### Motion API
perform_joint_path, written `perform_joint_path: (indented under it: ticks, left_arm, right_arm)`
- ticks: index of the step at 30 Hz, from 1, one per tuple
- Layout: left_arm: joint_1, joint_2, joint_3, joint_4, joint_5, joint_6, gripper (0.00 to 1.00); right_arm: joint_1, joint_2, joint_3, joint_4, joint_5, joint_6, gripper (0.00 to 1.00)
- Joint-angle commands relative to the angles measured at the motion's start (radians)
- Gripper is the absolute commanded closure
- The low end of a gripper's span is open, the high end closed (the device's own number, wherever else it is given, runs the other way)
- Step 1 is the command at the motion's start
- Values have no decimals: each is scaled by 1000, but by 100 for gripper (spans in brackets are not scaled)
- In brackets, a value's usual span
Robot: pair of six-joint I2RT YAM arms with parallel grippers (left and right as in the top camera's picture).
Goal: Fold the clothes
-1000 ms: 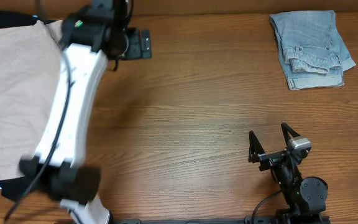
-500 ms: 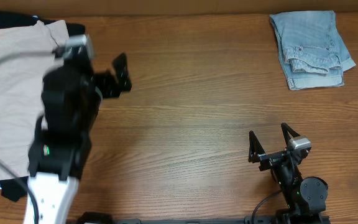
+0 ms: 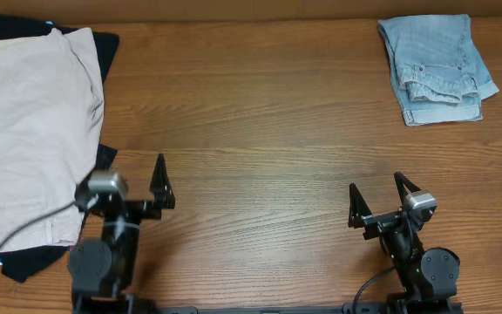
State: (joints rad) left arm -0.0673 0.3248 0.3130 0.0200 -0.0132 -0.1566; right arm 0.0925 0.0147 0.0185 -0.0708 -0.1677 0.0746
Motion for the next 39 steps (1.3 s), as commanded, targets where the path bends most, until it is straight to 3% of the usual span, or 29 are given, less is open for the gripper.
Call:
perform_joint_path:
  ticks: [1, 9, 12, 39]
  left_arm:
    - [22, -121, -103, 0, -13, 24, 0]
    - [23, -324, -306, -16, -20, -3, 0]
    - [23, -322, -308, -103, -20, -7, 0]
    - [23, -320, -307, -96, -13, 3, 0]
  right_arm:
    - [5, -11, -10, 5, 10, 4, 0]
    - [5, -11, -10, 5, 10, 4, 0]
    - [5, -11, -10, 5, 10, 4, 0]
    - [5, -11, -10, 5, 10, 4, 0]
